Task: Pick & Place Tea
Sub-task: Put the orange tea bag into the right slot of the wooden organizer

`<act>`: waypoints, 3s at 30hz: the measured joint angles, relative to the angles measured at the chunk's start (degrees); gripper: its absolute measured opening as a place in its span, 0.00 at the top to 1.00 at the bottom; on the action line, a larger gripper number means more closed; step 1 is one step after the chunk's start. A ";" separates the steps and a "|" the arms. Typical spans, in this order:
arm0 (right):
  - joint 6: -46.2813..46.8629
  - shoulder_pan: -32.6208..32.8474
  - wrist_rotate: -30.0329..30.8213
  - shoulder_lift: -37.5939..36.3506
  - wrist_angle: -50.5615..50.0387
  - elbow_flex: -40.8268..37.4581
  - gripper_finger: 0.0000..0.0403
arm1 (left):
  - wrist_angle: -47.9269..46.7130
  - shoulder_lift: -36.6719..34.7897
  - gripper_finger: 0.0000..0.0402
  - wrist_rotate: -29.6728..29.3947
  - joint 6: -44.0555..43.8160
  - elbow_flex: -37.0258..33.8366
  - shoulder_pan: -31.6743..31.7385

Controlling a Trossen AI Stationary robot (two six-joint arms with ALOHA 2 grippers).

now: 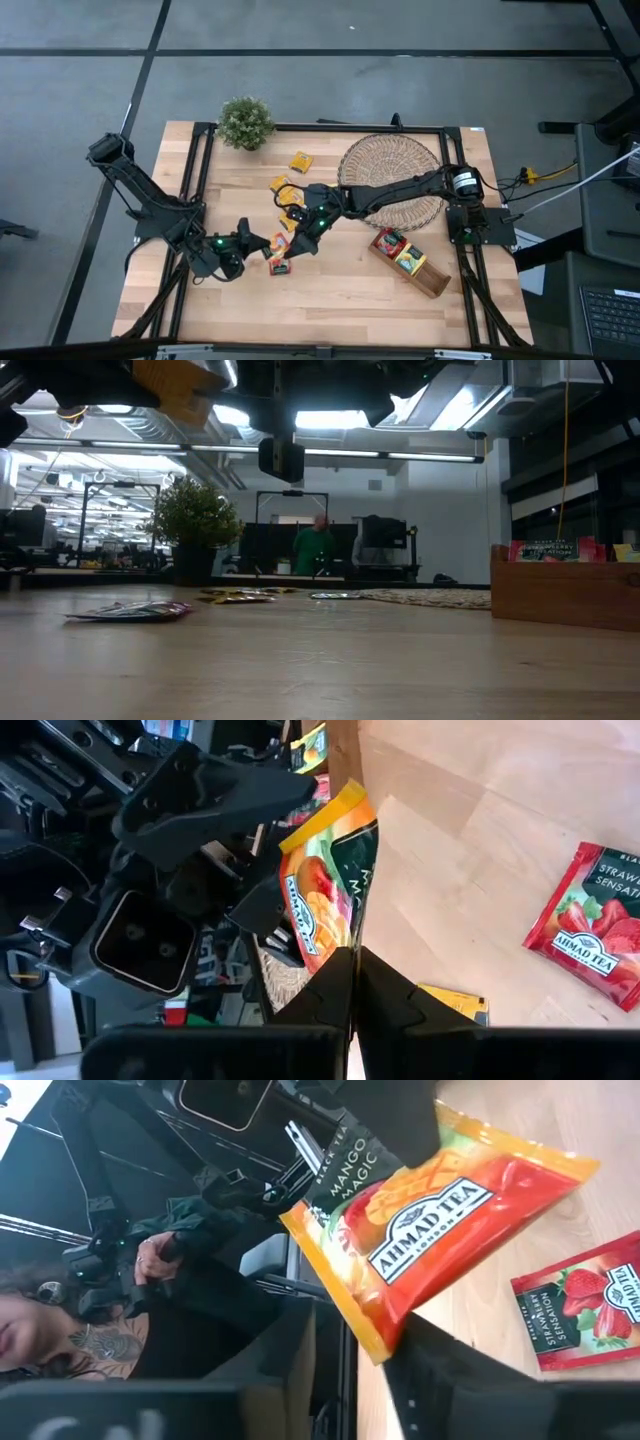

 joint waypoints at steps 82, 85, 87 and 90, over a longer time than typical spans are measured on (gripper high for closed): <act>-19.91 2.70 31.92 -8.62 -27.27 -0.04 0.89 | -7.78 -6.44 0.61 4.02 -65.93 -0.02 9.27; -21.22 3.69 37.66 -9.56 -26.50 -0.04 0.90 | -4.15 -5.74 0.61 5.95 -65.25 -0.02 11.33; -21.65 4.32 40.97 -10.00 -26.11 -0.02 0.93 | -2.39 -5.55 0.61 7.68 -64.24 -0.02 12.86; -22.91 5.32 45.97 -10.40 -25.45 -0.02 0.96 | -1.47 -5.61 0.61 9.28 -63.16 -0.02 15.15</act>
